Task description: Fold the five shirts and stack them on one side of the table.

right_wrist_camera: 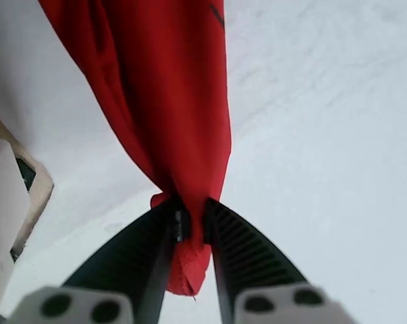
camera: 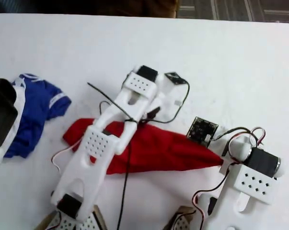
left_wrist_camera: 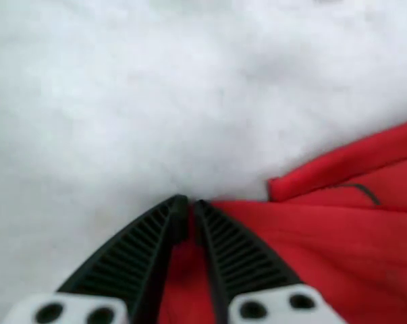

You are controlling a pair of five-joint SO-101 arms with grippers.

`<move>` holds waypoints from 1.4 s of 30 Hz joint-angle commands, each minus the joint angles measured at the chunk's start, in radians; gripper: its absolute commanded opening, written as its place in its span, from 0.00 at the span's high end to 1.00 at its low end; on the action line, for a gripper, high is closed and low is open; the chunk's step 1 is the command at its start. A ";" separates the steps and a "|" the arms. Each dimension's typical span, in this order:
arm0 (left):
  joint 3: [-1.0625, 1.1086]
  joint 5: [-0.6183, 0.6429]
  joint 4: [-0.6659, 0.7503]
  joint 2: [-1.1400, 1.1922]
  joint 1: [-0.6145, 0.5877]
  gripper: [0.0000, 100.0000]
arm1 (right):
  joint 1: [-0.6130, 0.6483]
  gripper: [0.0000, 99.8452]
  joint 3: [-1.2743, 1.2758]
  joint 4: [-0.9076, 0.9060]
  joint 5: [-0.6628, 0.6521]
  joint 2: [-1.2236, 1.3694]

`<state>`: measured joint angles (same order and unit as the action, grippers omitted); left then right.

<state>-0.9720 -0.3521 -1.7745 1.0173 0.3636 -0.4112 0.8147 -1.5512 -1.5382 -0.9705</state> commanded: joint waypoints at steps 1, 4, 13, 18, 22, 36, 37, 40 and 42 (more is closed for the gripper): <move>-0.051 0.035 -0.015 -0.146 -0.064 0.98 | -0.012 0.98 -0.006 0.016 -0.003 -0.012; -0.050 0.057 -0.015 -0.262 -0.107 0.98 | -0.012 0.98 -0.009 0.016 -0.002 -0.012; -0.047 0.074 -0.015 -0.618 -0.204 0.98 | -0.005 0.98 -0.164 0.035 0.233 -0.012; 0.019 0.069 -0.015 -0.747 -0.209 0.98 | -0.004 0.98 -0.259 0.117 0.394 -0.010; 0.102 0.069 -0.015 -0.832 -0.218 0.98 | 0.028 0.98 -0.296 0.147 0.503 -0.002; 0.111 0.069 -0.012 -1.135 -0.253 0.97 | 0.242 0.73 -0.321 0.016 0.548 -0.001; 0.111 0.069 -0.012 -1.142 -0.253 0.97 | 0.242 0.73 -0.321 0.016 0.548 -0.001; 0.119 0.068 -0.012 -1.146 -0.253 0.97 | 0.240 0.75 -0.319 0.016 0.548 -0.001; 0.120 0.068 -0.012 -1.140 -0.253 0.97 | 0.240 0.75 -0.307 0.022 0.548 -0.001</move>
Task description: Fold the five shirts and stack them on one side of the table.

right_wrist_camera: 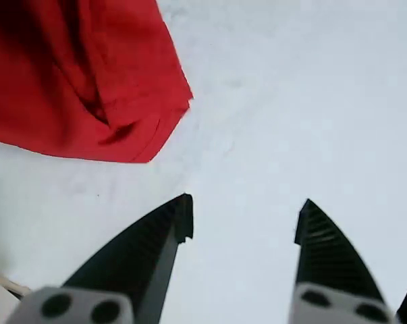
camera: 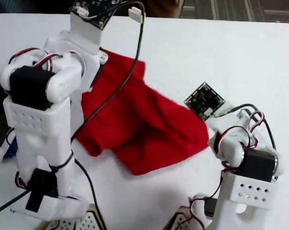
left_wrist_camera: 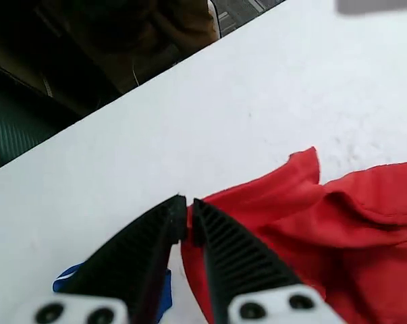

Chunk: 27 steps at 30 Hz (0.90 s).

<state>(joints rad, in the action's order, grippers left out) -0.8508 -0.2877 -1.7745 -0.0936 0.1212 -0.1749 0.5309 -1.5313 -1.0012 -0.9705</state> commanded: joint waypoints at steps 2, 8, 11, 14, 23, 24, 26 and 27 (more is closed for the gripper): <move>-0.004 0.003 -0.011 -0.017 -0.011 0.97 | 0.002 0.75 0.011 0.015 0.011 -0.001; -0.001 0.003 -0.011 -0.006 -0.011 0.97 | -0.065 0.75 0.199 0.182 0.009 -0.001; -0.001 0.003 -0.011 -0.005 -0.011 0.97 | -0.039 0.75 0.276 0.262 0.015 -0.001; 0.001 -0.005 -0.011 -0.003 -0.011 0.97 | 0.007 0.75 0.298 0.292 0.020 -0.001; -0.001 -0.035 -0.011 0.071 -0.026 0.97 | 0.217 0.75 0.397 0.440 -0.054 0.171; -0.004 -0.021 -0.011 0.080 -0.028 0.97 | 0.223 0.75 0.387 0.440 -0.054 0.217; -0.005 -0.008 -0.011 0.087 -0.031 0.97 | 0.223 0.75 0.362 0.444 -0.052 0.318; -0.004 -0.008 -0.011 0.087 -0.031 0.97 | 0.220 0.75 0.344 0.447 -0.052 0.367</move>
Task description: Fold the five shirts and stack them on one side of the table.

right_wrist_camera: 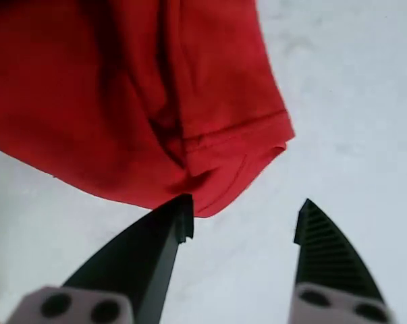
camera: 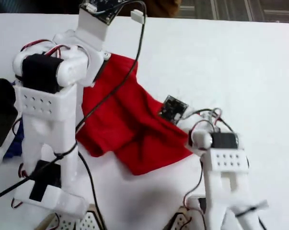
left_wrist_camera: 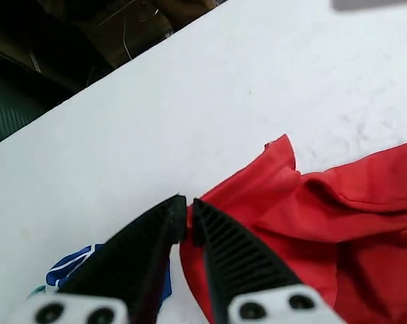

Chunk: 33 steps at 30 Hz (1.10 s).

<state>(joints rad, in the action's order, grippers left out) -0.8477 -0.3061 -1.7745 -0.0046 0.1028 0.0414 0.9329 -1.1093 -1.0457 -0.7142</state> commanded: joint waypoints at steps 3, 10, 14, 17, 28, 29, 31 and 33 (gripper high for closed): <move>-0.007 0.011 -0.011 0.000 -0.012 0.97 | 0.005 0.75 -0.132 0.027 -0.008 0.260; -0.004 0.011 -0.011 0.002 -0.012 0.97 | -0.019 0.75 -0.296 0.088 -0.006 0.559; -0.004 0.009 -0.011 0.002 -0.012 0.97 | -0.024 0.81 -0.379 0.084 -0.006 0.665; -0.004 0.009 -0.011 0.002 -0.012 0.97 | -0.024 0.98 -0.431 0.088 -0.006 0.697; -0.013 0.009 -0.011 0.000 -0.014 0.97 | -0.050 0.98 -0.565 0.079 0.041 0.710; -0.013 0.009 -0.009 -0.002 -0.014 0.97 | -0.062 0.98 -0.575 0.068 0.041 0.710; -0.013 0.012 -0.009 -0.005 -0.014 0.97 | -0.081 0.98 -0.615 0.012 0.041 0.708; -0.013 0.014 -0.009 -0.006 -0.014 0.97 | -0.093 0.98 -0.660 -0.054 0.038 0.691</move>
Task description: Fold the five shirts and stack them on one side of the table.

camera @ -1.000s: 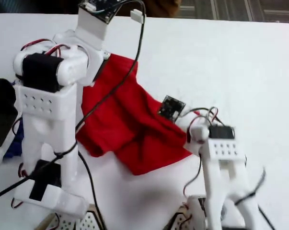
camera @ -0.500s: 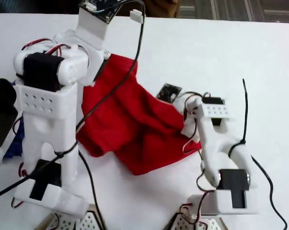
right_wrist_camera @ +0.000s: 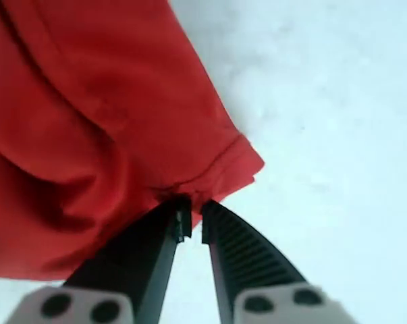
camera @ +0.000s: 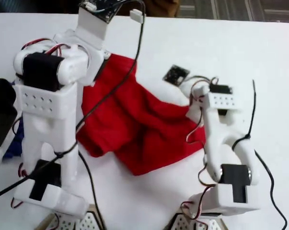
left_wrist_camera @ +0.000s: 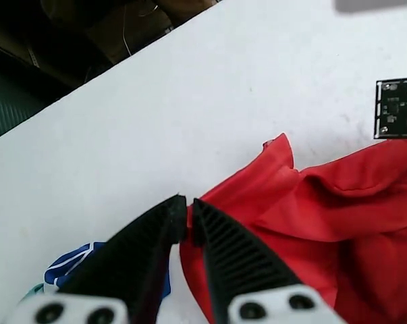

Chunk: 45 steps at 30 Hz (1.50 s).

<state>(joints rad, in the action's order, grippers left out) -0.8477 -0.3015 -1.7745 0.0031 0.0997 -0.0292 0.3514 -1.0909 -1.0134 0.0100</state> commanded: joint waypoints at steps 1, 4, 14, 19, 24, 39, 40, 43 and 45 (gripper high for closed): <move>-0.015 0.009 -0.009 -0.014 -0.011 0.97 | -0.031 0.98 -0.100 -0.101 0.005 -0.048; -0.015 0.011 -0.009 -0.014 -0.011 0.97 | -0.059 0.98 -0.189 -0.136 0.011 -0.120; -0.283 0.130 -0.011 -0.014 -0.038 0.97 | -0.035 0.98 -0.334 -0.229 0.011 -0.435; -0.414 0.129 -0.011 -0.015 -0.038 0.97 | -0.038 0.98 -0.333 -0.266 0.011 -0.581; -0.527 0.124 -0.011 -0.015 -0.038 0.97 | -0.042 0.98 -0.334 -0.306 0.011 -0.723; -0.783 -0.048 -0.003 -0.140 -0.034 0.98 | -0.231 0.98 -0.339 -0.346 0.009 -0.993; -0.783 -0.048 -0.003 -0.152 -0.034 0.98 | -0.242 0.98 -0.339 -0.346 0.011 -1.006; -0.782 -0.052 -0.003 -0.187 -0.038 0.98 | -0.255 0.98 -0.341 -0.346 0.011 -1.061; -0.788 -0.054 0.003 -0.206 -0.038 0.98 | -0.255 0.98 -0.341 -0.344 0.009 -1.110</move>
<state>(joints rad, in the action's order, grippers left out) -1.6349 -0.3445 -1.7729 -0.1765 0.0721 -0.2746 0.0537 -1.4500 -1.0134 -1.0503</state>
